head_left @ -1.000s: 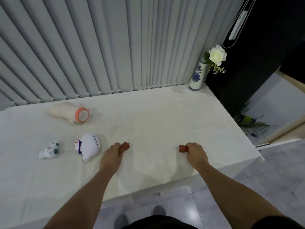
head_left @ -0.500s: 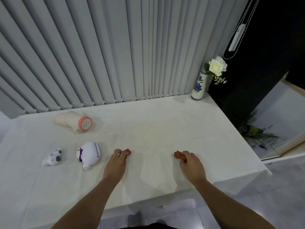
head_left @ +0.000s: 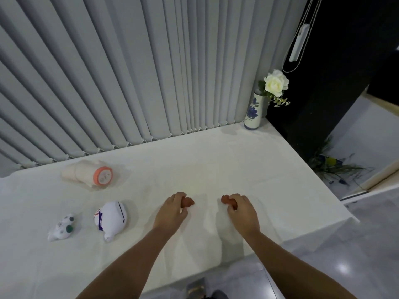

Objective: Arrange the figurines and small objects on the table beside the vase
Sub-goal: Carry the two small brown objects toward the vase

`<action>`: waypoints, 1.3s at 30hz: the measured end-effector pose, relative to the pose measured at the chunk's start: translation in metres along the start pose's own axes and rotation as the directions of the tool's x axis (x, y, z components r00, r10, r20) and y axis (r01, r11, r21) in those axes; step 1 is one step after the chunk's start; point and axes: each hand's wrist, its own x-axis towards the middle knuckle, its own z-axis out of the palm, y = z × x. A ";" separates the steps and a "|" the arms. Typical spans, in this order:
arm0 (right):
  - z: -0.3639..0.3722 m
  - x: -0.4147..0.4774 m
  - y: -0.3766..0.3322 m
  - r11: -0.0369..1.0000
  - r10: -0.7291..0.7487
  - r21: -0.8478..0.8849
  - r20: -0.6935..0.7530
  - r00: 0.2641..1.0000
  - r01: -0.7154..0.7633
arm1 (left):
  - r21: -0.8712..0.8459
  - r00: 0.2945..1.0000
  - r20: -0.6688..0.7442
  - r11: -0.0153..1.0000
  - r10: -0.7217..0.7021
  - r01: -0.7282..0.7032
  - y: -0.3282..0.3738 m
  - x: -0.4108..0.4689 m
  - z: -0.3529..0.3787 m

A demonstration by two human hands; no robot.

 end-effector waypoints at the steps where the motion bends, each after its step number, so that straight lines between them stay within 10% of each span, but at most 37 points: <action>1: 0.000 0.003 -0.003 1.000 0.004 0.005 0.000 1.000 -0.004 | -0.001 1.000 0.005 1.000 0.010 -0.010 0.001 0.004 0.001; 39: -0.027 0.108 -0.002 0.977 0.148 -0.151 -0.040 0.988 -0.153 | -0.266 0.861 0.301 0.903 0.411 -0.338 0.090 0.160 0.064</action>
